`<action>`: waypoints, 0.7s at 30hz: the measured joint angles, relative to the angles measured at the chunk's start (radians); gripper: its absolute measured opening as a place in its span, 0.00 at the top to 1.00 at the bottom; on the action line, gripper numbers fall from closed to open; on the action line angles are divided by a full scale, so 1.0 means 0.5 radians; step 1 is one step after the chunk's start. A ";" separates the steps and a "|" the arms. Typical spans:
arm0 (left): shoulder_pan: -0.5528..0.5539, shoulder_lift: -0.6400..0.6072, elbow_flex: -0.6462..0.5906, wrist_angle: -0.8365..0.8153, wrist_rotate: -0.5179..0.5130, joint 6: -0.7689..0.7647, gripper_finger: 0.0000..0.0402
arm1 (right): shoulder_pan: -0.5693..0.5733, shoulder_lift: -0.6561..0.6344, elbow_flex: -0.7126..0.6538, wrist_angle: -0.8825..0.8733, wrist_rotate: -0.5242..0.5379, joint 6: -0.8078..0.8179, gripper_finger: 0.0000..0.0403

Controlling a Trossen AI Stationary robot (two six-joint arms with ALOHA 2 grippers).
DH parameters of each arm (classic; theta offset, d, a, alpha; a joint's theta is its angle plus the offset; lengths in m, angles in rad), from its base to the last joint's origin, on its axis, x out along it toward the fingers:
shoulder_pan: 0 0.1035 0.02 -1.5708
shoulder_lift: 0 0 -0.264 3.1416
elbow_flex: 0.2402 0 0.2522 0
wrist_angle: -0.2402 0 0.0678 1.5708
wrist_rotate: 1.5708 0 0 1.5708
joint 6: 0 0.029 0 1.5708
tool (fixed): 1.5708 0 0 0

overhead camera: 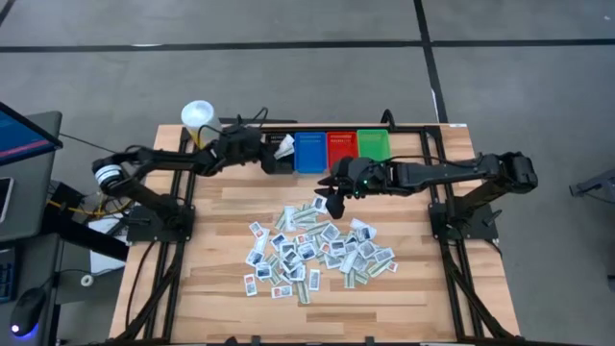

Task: Pick & Place First Aid Supplies
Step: Put the green bandage pack in the black bin

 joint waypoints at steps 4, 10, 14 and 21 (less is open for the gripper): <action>-0.010 0.018 0.000 0.006 0.002 0.000 0.92 | 0.006 0.000 0.000 0.000 0.001 0.006 0.67; -0.011 -0.014 0.000 0.011 0.031 -0.153 0.89 | 0.004 0.000 0.000 0.000 0.003 0.006 0.66; -0.045 -0.072 0.000 0.015 0.284 -0.246 0.88 | 0.002 0.000 0.000 0.000 0.002 0.005 0.66; -0.183 -0.193 -0.048 -0.031 0.659 -0.283 0.91 | -0.004 0.000 0.000 -0.005 0.057 -0.078 0.66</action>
